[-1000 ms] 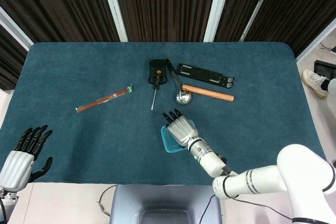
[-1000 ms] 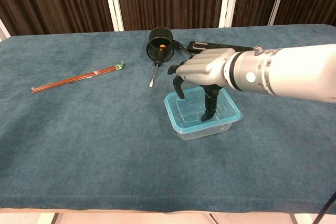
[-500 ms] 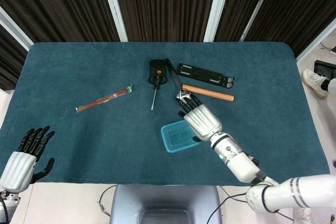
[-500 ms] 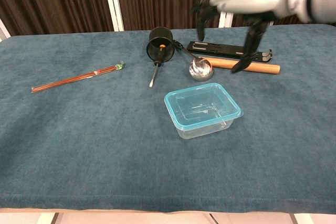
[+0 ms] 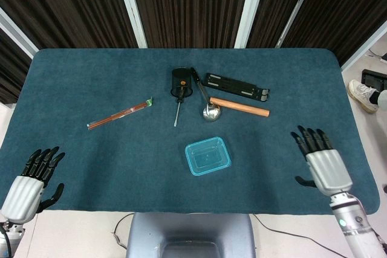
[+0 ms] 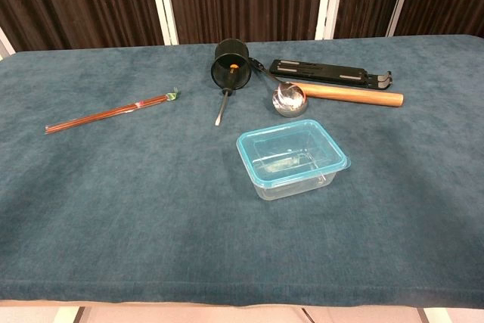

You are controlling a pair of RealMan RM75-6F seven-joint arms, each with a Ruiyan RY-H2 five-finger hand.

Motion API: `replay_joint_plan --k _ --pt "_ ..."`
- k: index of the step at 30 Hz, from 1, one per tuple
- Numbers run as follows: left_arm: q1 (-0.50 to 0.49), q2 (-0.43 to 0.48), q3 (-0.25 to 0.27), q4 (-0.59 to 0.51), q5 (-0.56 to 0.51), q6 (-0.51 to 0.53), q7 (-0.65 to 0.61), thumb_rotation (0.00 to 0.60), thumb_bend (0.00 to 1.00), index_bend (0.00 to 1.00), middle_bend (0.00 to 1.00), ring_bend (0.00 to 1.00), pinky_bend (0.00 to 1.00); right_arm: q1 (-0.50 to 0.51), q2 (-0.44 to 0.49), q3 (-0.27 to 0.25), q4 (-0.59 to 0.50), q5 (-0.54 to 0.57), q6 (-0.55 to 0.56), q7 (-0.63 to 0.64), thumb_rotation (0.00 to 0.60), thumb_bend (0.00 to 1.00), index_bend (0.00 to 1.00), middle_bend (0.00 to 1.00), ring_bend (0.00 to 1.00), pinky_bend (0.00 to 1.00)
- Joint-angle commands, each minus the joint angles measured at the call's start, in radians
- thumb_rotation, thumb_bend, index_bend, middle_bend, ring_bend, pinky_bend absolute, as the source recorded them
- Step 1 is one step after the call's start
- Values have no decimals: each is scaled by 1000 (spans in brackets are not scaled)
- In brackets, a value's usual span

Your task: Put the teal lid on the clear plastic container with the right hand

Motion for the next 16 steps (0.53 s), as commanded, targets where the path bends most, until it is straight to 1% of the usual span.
replay_joint_plan --k 1,2,3,4,5,7,8,10,16 --pt "2 -3 1 -1 3 2 9 600 442 0 0 0 17 -180 -86 -11 216 -54 140 226 600 232 0 0 0 3" --pt "2 -4 2 -1 4 2 12 600 442 0 0 0 17 -201 -103 3 249 -47 152 260 600 229 0 0 0 0" --pt "2 -4 3 -2 7 2 15 600 442 0 0 0 17 -217 -114 14 269 -30 153 270 600 226 0 0 0 0" --pt "3 -4 5 -2 10 3 17 600 442 0 0 0 17 -225 -111 15 294 -42 149 260 600 223 0 0 0 0" --pt "3 -5 6 -2 14 5 18 600 441 0 0 0 17 -230 -110 25 307 -57 160 266 600 221 0 0 0 0" --pt "4 -6 8 -1 18 8 21 600 441 0 0 0 17 -250 -122 61 321 -61 190 283 600 221 0 0 0 0" --pt "4 -6 9 -2 18 6 21 600 441 0 0 0 17 -257 -126 68 326 -61 191 278 600 220 0 0 0 0" --pt "4 -6 9 -3 19 6 22 600 441 0 0 0 17 -265 -128 76 332 -68 182 271 600 218 0 0 0 0" --pt "5 -6 11 -6 20 4 27 600 441 0 0 0 17 -271 -123 100 322 -81 109 256 600 218 0 0 0 0"
